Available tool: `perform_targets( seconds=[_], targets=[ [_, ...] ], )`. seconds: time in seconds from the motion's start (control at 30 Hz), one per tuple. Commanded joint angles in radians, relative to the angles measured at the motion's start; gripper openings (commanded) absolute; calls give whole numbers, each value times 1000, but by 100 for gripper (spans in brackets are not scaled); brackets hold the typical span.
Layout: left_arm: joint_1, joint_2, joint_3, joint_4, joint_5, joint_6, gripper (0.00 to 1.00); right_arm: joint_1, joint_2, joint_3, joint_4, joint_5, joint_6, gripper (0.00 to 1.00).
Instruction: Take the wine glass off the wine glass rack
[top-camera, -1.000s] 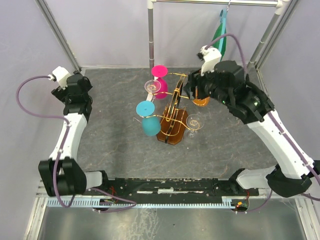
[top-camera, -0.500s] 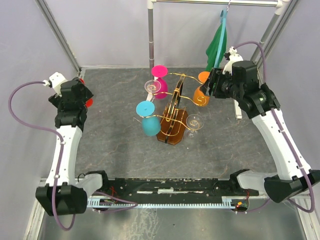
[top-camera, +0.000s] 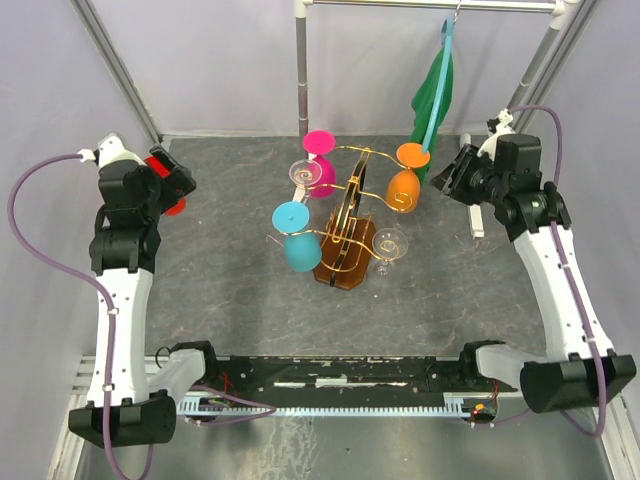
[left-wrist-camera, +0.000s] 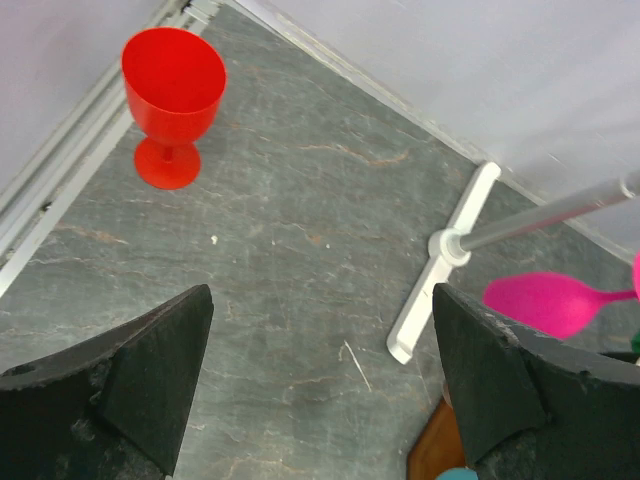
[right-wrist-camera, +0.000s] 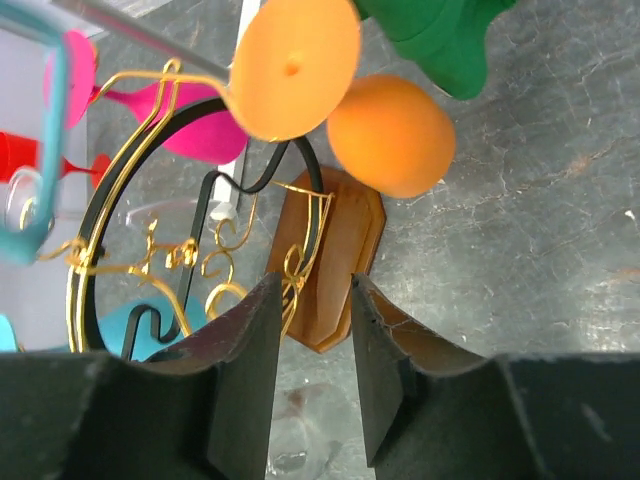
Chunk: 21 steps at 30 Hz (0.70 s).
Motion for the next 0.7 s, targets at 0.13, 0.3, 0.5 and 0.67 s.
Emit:
perform_targets(
  seconds=[0.13,0.3,0.5,0.67],
  targets=[
    [2,-39,62,-31,172,3,96,-124,137,-27,309,-243,169,39],
    [1,-42,26,-26,208,8,96,-133,206,-1,338,-235,184,42],
    [1,-41,-16,8,214,1,96,-145,281,5,421,-253,223,41],
    [2,-29,-20,9,221,1,96,-146,299,5,465,-250,240,38]
  ],
)
